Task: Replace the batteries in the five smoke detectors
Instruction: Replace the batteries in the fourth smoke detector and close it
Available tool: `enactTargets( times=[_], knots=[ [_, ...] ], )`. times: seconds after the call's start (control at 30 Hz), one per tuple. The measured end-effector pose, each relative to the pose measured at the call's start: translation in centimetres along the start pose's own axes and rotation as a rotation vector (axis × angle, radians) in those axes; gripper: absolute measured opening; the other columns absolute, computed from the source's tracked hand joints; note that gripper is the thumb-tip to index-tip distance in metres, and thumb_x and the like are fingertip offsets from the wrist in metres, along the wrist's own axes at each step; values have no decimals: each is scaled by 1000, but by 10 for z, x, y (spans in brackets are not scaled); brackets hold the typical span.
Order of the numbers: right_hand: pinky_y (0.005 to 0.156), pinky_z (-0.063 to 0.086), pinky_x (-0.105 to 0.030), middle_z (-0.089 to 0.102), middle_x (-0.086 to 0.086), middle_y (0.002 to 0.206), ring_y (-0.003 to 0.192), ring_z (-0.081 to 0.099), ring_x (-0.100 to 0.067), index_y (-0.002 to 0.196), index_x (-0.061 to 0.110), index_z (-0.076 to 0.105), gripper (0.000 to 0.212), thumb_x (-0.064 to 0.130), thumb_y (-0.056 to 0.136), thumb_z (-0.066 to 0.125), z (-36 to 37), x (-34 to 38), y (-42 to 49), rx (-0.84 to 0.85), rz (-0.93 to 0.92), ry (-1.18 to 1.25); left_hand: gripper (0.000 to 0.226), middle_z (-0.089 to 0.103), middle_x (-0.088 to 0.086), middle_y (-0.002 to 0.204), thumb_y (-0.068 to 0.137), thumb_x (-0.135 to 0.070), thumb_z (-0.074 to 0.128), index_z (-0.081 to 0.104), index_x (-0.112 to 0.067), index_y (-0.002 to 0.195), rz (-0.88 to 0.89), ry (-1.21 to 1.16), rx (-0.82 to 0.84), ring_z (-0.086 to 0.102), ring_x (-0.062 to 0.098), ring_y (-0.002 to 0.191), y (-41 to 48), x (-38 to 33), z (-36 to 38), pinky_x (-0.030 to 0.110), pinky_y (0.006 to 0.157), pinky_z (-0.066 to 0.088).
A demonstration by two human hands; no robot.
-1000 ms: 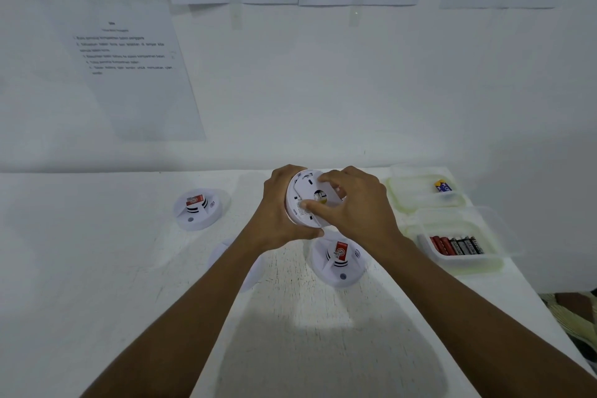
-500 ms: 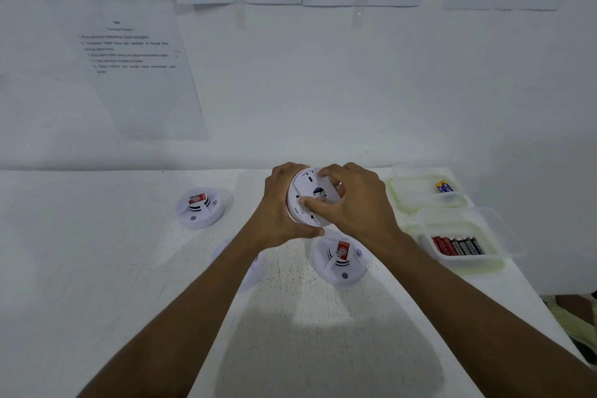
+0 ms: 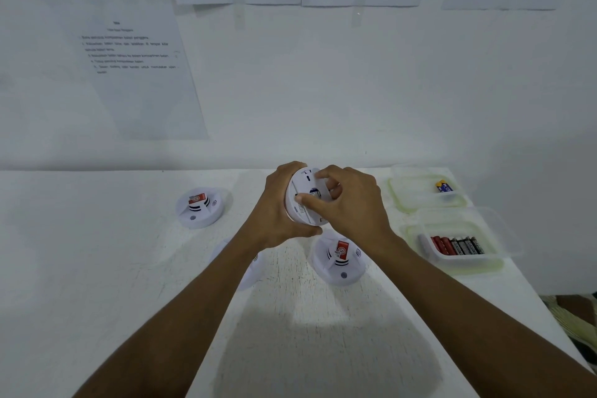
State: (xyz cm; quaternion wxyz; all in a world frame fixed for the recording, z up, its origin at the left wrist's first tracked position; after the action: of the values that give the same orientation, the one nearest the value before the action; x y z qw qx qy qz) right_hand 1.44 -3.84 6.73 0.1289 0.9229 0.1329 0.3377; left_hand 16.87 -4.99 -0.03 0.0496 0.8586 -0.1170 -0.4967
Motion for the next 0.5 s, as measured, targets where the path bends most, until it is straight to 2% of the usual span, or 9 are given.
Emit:
enactTargets(
  times=[0.07,0.1,0.17,0.23,0.27,0.3,0.37,0.4,0.5],
  knots=[
    [87,56,-36,73,2,105,88,66,-13,118,26,69,58,62,72,75,1,-2,-1,-7,26,28,99,44,-19,131,49,-54,86,35,-40,133,50,35,-18,44,-6,120,-1,-1,-4,9,100,34],
    [87,56,-36,74,2,105,88,67,-13,117,26,69,58,62,72,76,2,-2,-1,-10,39,39,107,44,-10,138,48,-52,88,34,-34,138,52,33,-34,44,2,125,0,-3,-3,16,104,36],
    [88,57,-37,74,3,105,88,68,-14,116,27,69,58,63,71,76,4,-3,-1,-14,61,56,122,41,-2,140,38,-76,77,31,-24,138,35,-16,-29,44,5,127,-1,-5,-1,17,106,36],
    [88,57,-37,74,4,106,87,68,-13,116,28,69,57,63,71,75,6,-3,-1,-12,91,75,111,36,-19,129,37,-87,68,28,-34,125,3,-7,-4,43,-8,115,-3,-4,3,1,96,32],
    [87,58,-35,74,4,105,85,68,-11,115,28,68,56,63,71,75,6,-3,-1,-15,108,92,98,33,-27,126,45,-79,74,27,-40,122,-4,17,16,43,-7,114,-4,-4,3,-2,92,30],
    [85,58,-33,74,4,104,82,67,-10,115,28,68,55,62,71,76,6,-4,-1,-21,125,114,86,32,-30,125,58,-60,82,28,-43,123,-14,3,22,43,-4,116,-7,-6,3,-4,91,29],
    [82,57,-29,74,2,103,80,65,-9,115,28,68,54,59,72,77,6,-5,-1,-29,156,164,81,31,-32,126,72,-22,84,28,-41,126,33,20,-11,42,-8,116,-7,-5,0,-7,90,27],
    [82,57,-28,74,2,104,80,65,-9,115,28,68,53,57,72,77,8,-6,-1,-25,167,184,81,31,-31,126,72,-15,83,28,-38,128,50,28,-15,41,-13,114,-7,-4,-1,-7,90,27],
    [79,55,-25,75,1,104,80,65,-9,112,27,67,49,55,73,77,11,-8,-1,-15,197,214,83,38,-29,126,66,-23,88,34,-38,128,82,35,-19,42,-22,113,-7,-4,-2,-4,91,31]
  ],
)
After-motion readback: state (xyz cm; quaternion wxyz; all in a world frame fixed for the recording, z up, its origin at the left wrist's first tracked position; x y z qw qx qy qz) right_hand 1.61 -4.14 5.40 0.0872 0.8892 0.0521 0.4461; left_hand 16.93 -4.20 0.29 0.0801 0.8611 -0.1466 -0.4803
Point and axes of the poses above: each hand's wrist, its own y-axis towards the middle knuckle, its own z-axis out of the palm, x = y × z, the point moved 3 cm from there along y, towards the middle knuckle
